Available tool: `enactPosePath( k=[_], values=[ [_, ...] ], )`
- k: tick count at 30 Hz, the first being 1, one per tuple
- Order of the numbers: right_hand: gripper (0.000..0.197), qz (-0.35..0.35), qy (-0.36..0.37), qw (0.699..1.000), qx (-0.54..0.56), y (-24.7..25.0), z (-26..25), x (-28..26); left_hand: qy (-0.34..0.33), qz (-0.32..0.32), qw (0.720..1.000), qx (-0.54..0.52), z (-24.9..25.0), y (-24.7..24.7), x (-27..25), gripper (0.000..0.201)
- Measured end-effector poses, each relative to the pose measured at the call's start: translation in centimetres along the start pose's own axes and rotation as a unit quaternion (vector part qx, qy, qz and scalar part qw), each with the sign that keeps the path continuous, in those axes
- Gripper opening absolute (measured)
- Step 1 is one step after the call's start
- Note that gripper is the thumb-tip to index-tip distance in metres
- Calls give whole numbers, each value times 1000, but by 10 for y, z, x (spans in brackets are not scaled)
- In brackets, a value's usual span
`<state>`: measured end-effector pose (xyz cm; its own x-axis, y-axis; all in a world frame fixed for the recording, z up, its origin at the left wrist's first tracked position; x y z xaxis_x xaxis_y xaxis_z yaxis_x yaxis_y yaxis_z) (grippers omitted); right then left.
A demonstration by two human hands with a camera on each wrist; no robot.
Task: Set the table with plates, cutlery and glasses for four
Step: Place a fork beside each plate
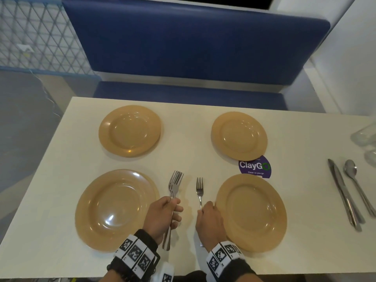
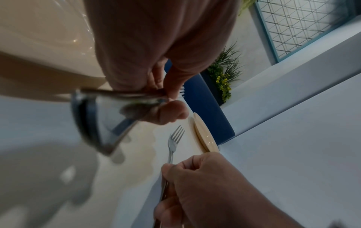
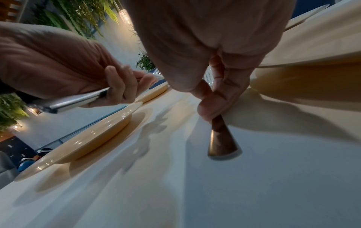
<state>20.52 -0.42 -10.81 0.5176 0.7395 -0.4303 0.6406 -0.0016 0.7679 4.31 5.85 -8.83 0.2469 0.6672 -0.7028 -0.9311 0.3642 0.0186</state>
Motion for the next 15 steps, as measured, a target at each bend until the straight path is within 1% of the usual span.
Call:
enactPosePath(
  k=[6, 12, 15],
  values=[
    [19, 7, 1, 1000, -10, -1, 1, 1, 1, 7, 1000, -9, -2, 1, 3, 18],
    [21, 19, 24, 1000, -7, 5, -4, -2, 2, 12, 1000, -14, 1, 1, 5, 18],
    [20, 14, 28, 999, -26, 4, -6, -2, 5, 7, 1000, -18, 2, 1, 6, 19]
  ],
)
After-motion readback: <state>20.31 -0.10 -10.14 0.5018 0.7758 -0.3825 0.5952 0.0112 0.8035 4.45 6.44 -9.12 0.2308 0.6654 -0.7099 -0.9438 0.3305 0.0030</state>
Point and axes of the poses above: each hand's wrist, its own x-axis towards the middle knuckle, its own y-axis out of the back of the hand, z = x × y, the point moved 10 cm from there along x, towards the middle knuckle, and after that the axes turned 8 degrees about x, right-handed, at the moved point
